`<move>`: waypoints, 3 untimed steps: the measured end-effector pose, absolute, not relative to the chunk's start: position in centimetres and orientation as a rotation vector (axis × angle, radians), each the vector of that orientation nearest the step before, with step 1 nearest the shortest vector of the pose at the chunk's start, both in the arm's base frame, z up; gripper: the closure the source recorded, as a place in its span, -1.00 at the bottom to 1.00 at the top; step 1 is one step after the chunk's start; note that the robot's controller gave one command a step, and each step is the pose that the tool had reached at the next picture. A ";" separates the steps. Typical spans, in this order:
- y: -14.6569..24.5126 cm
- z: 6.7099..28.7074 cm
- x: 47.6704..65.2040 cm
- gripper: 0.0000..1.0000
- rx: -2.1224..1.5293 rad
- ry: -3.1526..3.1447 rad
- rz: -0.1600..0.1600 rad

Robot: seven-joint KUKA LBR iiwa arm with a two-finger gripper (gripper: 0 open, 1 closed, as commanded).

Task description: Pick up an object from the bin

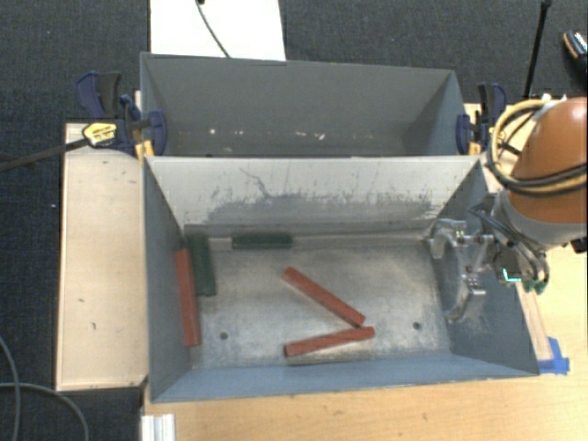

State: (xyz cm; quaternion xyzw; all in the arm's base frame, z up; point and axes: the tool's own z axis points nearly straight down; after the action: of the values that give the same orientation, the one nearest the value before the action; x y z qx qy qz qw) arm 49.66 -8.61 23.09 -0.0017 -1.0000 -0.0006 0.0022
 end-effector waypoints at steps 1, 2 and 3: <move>-2.1 12.2 49.7 -1.00 0.102 -3.134 -0.005; 4.5 6.8 50.4 -1.00 0.168 -3.135 -0.006; 4.1 7.3 50.7 1.00 0.167 -3.143 -0.002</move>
Offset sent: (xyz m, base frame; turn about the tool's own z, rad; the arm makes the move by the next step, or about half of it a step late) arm 0.0013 0.0616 -0.1049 -0.0636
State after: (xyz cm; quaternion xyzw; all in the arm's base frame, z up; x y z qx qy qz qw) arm 50.70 4.13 7.29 0.0531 -0.9986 -0.0006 -0.0029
